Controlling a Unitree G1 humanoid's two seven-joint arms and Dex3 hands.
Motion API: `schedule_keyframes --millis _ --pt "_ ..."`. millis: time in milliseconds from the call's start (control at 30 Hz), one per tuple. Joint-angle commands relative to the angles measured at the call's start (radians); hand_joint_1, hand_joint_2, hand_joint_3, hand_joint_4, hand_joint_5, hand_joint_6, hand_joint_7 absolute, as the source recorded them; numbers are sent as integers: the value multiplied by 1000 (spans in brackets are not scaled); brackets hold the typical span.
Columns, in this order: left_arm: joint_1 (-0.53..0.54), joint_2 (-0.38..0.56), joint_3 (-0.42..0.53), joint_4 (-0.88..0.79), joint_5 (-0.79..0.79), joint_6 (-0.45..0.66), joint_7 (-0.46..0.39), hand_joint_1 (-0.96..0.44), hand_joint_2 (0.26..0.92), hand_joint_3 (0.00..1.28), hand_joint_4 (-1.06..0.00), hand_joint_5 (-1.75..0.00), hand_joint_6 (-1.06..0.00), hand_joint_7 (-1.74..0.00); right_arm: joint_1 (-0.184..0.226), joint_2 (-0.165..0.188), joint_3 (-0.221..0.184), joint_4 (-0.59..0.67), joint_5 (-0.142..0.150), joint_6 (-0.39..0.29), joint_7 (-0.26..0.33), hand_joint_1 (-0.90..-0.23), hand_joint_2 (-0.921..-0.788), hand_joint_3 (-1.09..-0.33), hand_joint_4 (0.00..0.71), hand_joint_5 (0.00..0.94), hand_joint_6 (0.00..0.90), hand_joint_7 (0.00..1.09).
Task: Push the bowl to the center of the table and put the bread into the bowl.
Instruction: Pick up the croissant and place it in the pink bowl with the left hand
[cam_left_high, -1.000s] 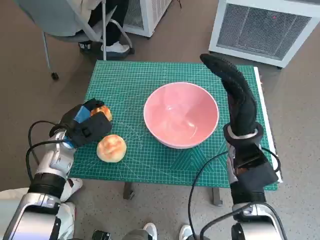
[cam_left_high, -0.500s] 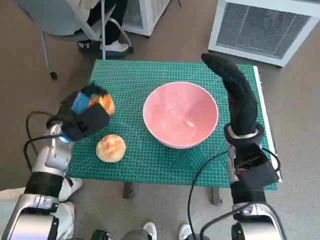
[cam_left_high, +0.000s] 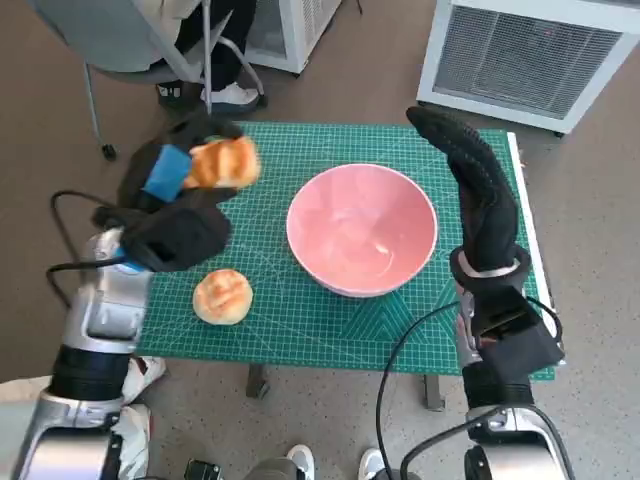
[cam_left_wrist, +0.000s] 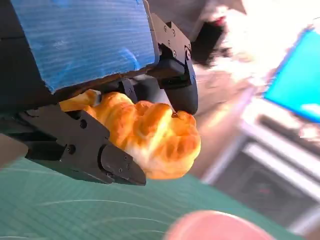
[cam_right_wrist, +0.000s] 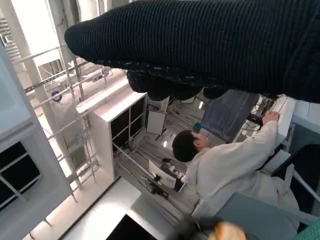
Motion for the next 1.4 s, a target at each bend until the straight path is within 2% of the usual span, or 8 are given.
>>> schedule_keyframes --millis 33,367,800,1067,1100,1200,1300,1400 --pt "-38 -45 -30 -60 3 4 -21 -1 920 97 -698 -1100 -549 -1303 27 -7 2 -1 6 10 13 -518 -921 -795 317 64 -1 780" --pt "-110 -126 -122 -39 39 -17 -59 0 920 97 -693 -1108 -553 -1296 30 -13 -2 1 17 6 25 -519 -921 -791 311 66 -1 779" --pt "-156 -195 -189 152 28 -138 -92 -1 920 114 -668 -1127 -538 -1323 45 -19 -8 -12 10 3 20 -512 -921 -793 312 72 -1 779" --pt "-175 -206 -208 247 7 -187 -179 -1 921 225 -528 -1287 -427 -1417 52 -19 -11 -23 10 7 16 -517 -921 -791 310 76 -1 781" --pt "-177 -204 -211 251 4 -190 -198 -37 902 228 -418 -1083 -343 -1214 53 -19 -11 -23 11 7 17 -518 -921 -790 310 76 -1 780" --pt "-181 -192 -216 252 -14 -184 -277 -98 905 169 -316 -566 -236 -842 55 -18 -13 -24 12 7 16 -517 -921 -788 310 78 -1 780" --pt "-182 -176 -218 240 -23 -180 -339 -159 906 102 -243 -237 -146 -671 57 -17 -13 -28 13 8 16 -517 -921 -787 309 78 -1 779" --pt "-183 -160 -219 230 -22 -184 -379 -216 896 66 -193 -96 -94 -601 58 -15 -14 -28 15 8 17 -521 -921 -785 307 79 -1 778"
